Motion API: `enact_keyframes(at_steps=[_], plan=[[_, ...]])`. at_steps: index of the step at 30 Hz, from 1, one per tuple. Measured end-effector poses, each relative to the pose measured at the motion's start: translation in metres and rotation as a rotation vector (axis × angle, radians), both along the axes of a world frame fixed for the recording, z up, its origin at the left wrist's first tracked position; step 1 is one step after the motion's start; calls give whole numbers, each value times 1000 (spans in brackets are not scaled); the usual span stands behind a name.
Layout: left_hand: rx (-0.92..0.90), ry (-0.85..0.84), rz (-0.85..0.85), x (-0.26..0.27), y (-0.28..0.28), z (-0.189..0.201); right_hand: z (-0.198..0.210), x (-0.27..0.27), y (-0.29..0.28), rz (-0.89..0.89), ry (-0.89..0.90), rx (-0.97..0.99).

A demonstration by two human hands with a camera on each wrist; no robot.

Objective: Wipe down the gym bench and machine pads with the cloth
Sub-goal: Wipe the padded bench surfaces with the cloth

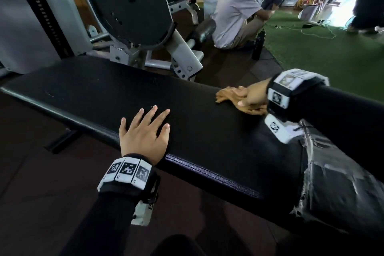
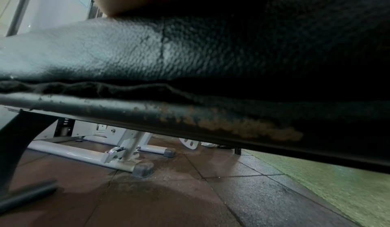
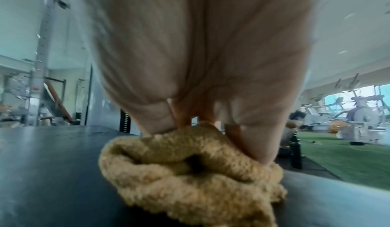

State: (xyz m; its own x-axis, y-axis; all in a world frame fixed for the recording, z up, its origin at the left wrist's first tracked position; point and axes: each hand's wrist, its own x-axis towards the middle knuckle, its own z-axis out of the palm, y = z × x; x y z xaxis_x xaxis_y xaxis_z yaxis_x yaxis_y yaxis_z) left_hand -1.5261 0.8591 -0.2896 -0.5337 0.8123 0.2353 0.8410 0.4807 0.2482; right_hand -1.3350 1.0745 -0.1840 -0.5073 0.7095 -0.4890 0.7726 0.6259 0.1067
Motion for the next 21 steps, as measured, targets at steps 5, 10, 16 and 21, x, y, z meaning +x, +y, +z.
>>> enact_keyframes(at_steps=[5, 10, 16, 21], plan=[[8, -8, -2, 0, 0, 0, 1, 51, -9, -31, -68, -42], [-11, -27, 0, 0, 2, 2, -8, 31, -49, 134, -135, -46], [-68, -102, -3, -9, 3, 9, -11, -8, -11, 85, -82, 34], [-175, -99, 184, -36, -2, 17, -10, 20, 41, -146, -14, -18]])
